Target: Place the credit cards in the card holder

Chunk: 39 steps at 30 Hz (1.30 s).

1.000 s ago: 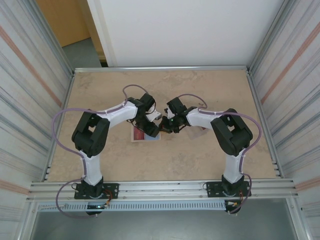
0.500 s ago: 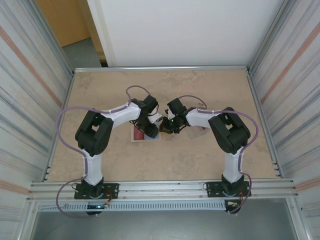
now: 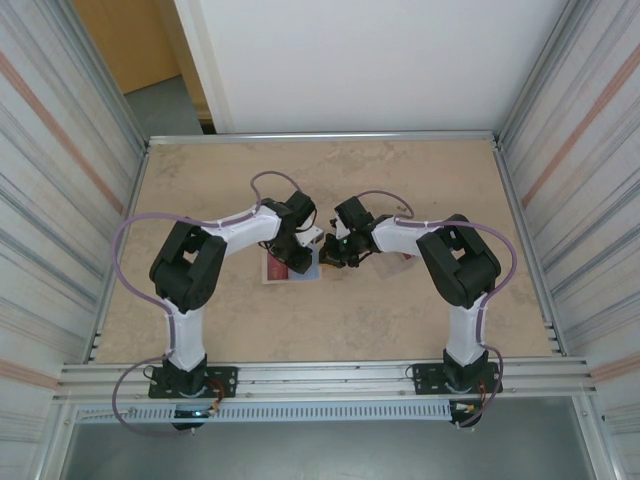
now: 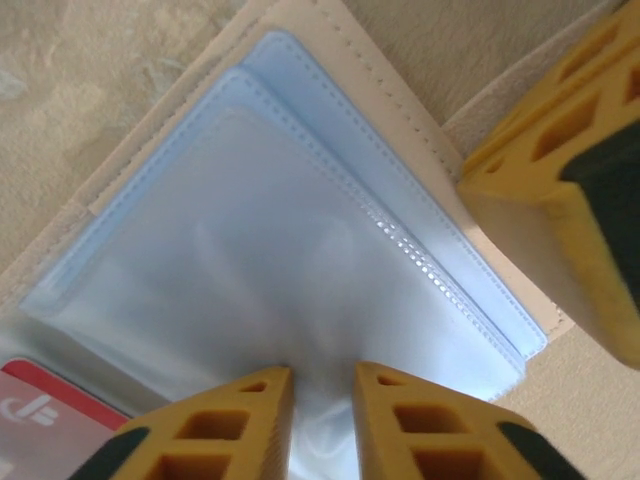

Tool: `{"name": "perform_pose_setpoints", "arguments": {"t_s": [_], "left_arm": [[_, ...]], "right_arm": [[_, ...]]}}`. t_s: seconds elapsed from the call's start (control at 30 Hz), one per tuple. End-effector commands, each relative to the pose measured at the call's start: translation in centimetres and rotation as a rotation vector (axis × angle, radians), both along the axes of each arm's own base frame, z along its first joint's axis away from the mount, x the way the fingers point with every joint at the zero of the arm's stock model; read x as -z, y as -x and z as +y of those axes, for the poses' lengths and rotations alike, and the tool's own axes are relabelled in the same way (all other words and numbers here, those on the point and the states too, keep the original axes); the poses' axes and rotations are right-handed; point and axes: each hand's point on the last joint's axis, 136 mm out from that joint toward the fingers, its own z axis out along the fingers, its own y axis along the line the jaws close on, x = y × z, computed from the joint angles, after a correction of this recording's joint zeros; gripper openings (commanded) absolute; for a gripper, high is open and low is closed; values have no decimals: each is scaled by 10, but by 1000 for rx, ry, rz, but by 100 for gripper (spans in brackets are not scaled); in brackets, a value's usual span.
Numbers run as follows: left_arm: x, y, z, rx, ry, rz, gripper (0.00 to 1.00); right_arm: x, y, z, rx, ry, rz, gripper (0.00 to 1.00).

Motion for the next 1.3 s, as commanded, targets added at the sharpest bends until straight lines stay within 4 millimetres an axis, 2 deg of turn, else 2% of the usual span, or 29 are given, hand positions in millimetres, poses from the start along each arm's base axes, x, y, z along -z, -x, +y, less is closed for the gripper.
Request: {"name": "perform_pose_setpoints", "arguments": {"t_s": [0.0, 0.07, 0.17, 0.47, 0.63, 1.0, 1.27], "left_arm": [[15, 15, 9, 2, -28, 55, 40], [21, 16, 11, 8, -42, 57, 46], [28, 18, 14, 9, -56, 64, 44], [33, 19, 18, 5, -67, 64, 19], [28, 16, 21, -11, -54, 57, 5], [7, 11, 16, -46, 51, 69, 7], [4, 11, 14, -57, 87, 86, 5]], "right_arm": [[5, 9, 0, -3, 5, 31, 0], [6, 9, 0, -3, 8, 32, 0], [6, 10, -1, -1, 8, 32, 0], [4, 10, -1, -3, 5, 29, 0], [0, 9, 1, -5, -3, 21, 0], [-19, 7, 10, -17, -41, -2, 0], [-46, 8, 20, -2, -132, -28, 0]]}}
